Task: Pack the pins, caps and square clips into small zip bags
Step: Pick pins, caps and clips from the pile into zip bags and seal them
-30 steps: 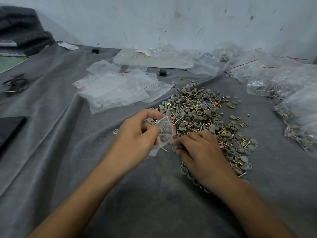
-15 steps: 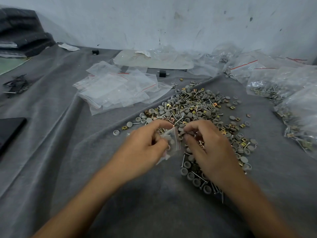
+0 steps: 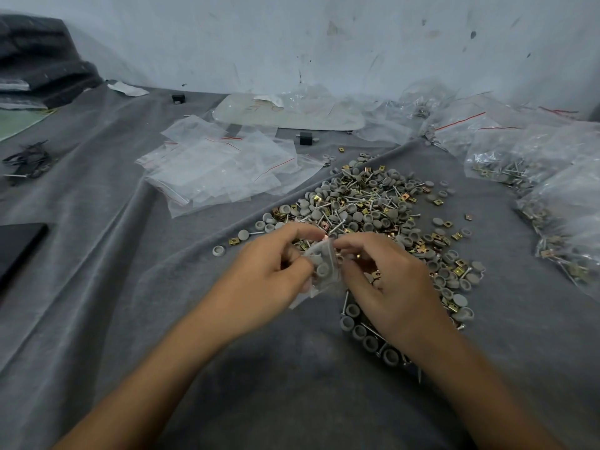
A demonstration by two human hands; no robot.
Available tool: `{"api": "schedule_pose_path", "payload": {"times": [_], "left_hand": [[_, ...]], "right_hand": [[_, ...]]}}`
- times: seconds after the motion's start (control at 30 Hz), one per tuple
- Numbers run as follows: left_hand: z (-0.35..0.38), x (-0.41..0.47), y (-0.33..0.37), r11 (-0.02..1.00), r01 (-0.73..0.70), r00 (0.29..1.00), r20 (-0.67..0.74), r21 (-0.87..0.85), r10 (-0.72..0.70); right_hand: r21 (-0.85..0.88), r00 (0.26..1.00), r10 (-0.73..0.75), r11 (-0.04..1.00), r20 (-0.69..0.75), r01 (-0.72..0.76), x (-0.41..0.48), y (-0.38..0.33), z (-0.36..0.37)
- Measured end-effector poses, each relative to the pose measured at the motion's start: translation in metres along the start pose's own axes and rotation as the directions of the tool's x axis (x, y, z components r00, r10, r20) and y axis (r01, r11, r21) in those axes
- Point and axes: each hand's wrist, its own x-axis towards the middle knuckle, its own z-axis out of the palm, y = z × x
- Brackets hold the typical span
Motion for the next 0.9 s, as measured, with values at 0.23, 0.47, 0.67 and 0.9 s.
{"api": "schedule_pose_path", "payload": {"times": [0.23, 0.47, 0.67, 0.9], "left_hand": [[-0.006, 0.000, 0.005, 0.985, 0.022, 0.998, 0.057, -0.169, -0.012], [-0.018, -0.001, 0.009, 0.878, 0.031, 0.991, 0.126, -0.478, 0.034], [-0.022, -0.001, 0.011, 0.849, -0.080, 0.995, 0.004, -0.522, 0.096], [-0.016, -0.004, 0.016, 0.926, -0.107, 0.991, 0.038, -0.361, 0.129]], "right_hand": [[-0.222, 0.992, -0.050, 0.972, 0.114, 0.074, -0.002, -0.001, 0.003], [0.017, 0.993, -0.050, 0.999, 0.104, 0.049, 0.001, -0.013, -0.004], [0.414, 0.992, 0.123, 0.904, -0.008, -0.109, 0.003, -0.026, -0.012], [0.650, 0.958, 0.279, 0.740, -0.060, -0.175, 0.007, -0.023, -0.022]]}}
